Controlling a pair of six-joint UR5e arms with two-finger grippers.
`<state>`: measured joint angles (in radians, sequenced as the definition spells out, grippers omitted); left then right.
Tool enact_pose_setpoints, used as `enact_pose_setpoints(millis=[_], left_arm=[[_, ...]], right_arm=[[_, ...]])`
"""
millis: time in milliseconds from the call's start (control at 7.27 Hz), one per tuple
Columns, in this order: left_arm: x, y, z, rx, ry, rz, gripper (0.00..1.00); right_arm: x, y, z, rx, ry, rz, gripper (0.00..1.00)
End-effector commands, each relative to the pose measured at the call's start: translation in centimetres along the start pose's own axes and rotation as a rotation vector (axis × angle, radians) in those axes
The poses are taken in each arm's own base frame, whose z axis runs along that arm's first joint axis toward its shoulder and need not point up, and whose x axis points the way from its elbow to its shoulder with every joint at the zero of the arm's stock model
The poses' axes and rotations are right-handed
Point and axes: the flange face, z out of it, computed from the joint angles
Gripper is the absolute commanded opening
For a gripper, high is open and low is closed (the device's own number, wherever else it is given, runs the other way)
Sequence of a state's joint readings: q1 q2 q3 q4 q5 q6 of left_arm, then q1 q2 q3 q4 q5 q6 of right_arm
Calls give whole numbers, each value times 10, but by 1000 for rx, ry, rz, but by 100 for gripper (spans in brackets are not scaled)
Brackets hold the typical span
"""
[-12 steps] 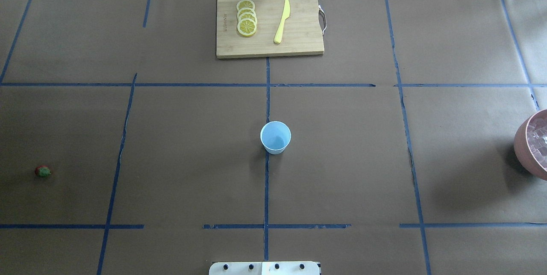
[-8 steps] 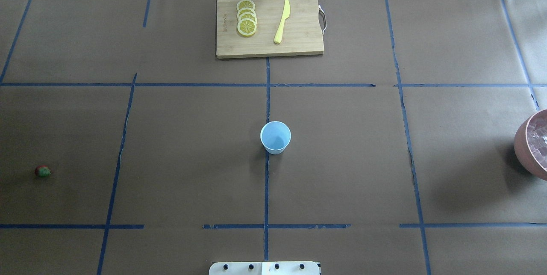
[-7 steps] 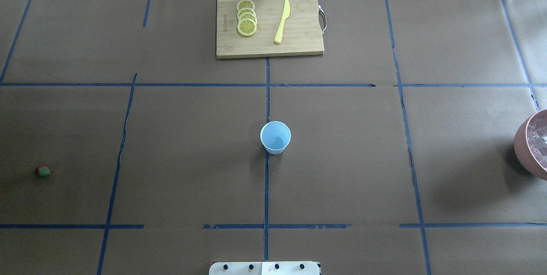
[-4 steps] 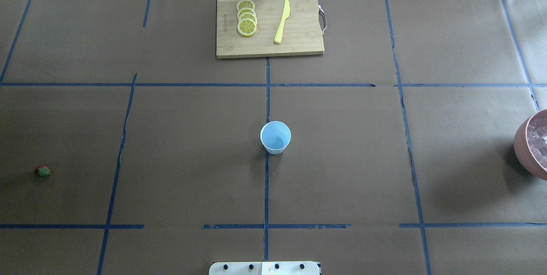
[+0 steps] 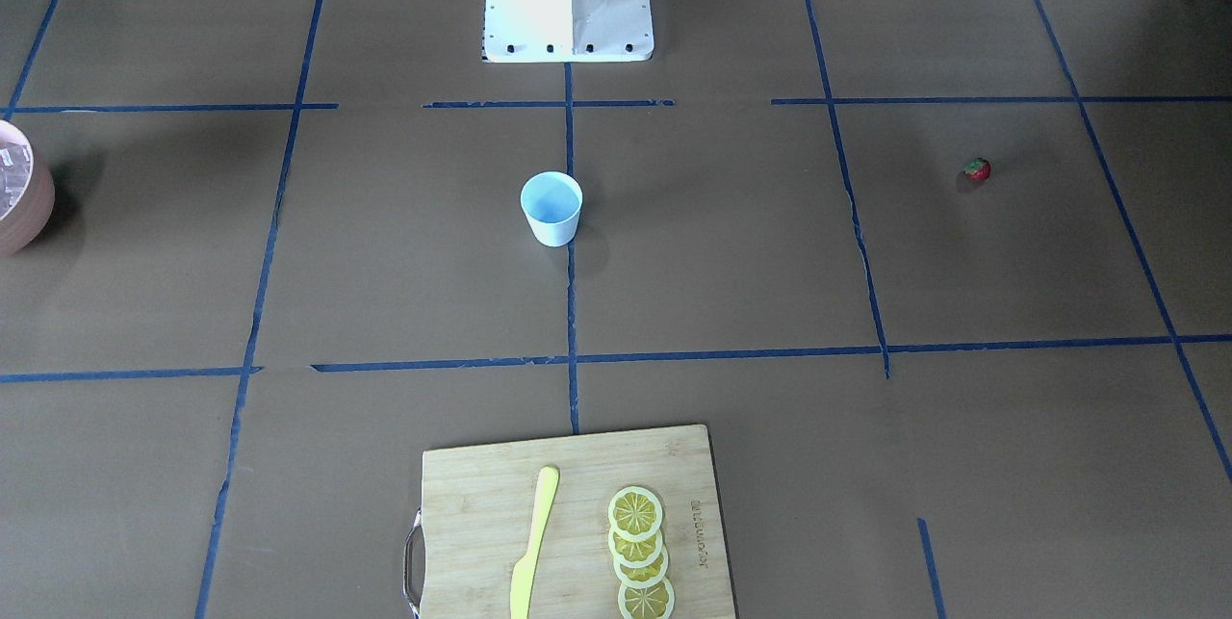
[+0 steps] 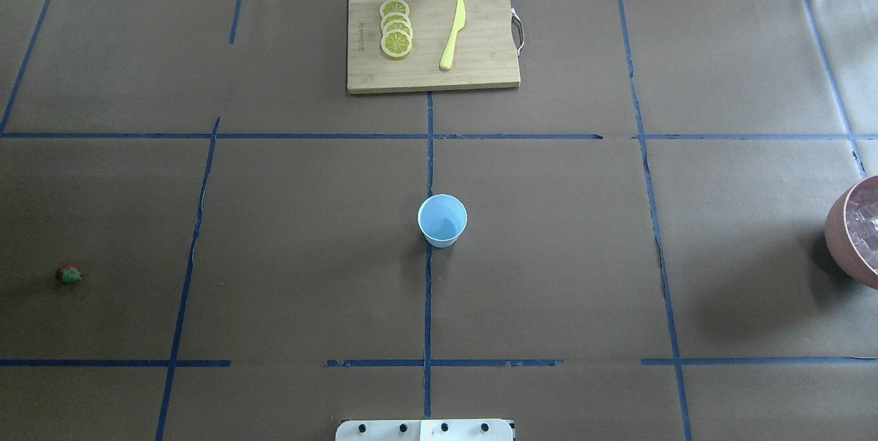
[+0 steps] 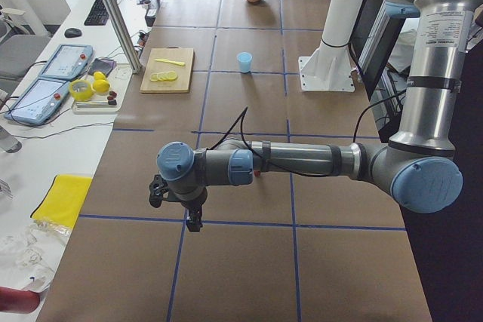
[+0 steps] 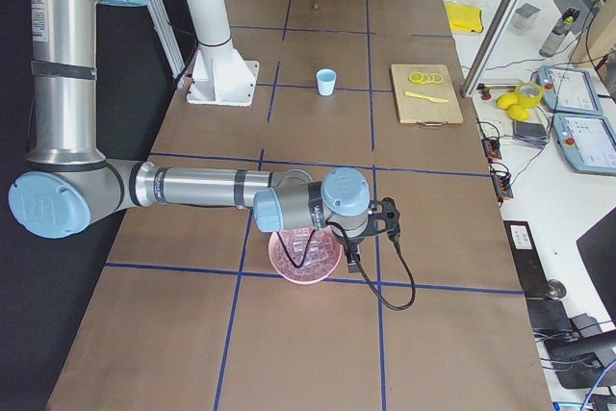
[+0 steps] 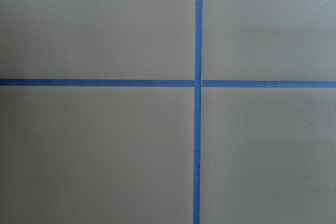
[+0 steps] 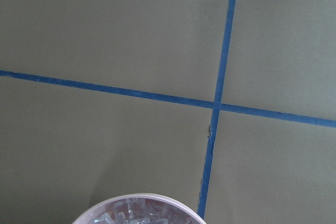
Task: Put ice and strawberries in cup
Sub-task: 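Grasp an ice cube from the pink bowl with the right gripper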
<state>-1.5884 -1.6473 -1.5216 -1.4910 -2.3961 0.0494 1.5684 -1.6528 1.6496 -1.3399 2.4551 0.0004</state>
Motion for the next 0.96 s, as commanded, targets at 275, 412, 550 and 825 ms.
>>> enact_pose_setpoints(millis=[275, 412, 550, 825], left_arm=[[2, 0, -2, 5, 0, 7, 100], [1, 0, -2, 4, 0, 6, 100], [1, 0, -2, 4, 0, 4, 100], [1, 0, -2, 4, 0, 6, 100]], right_arm=[[-42, 37, 46, -40, 92, -202, 99], [-44, 40, 49, -49, 93, -208, 92], [-48, 44, 55, -65, 88, -219, 83], [-58, 45, 68, -93, 79, -244, 77]])
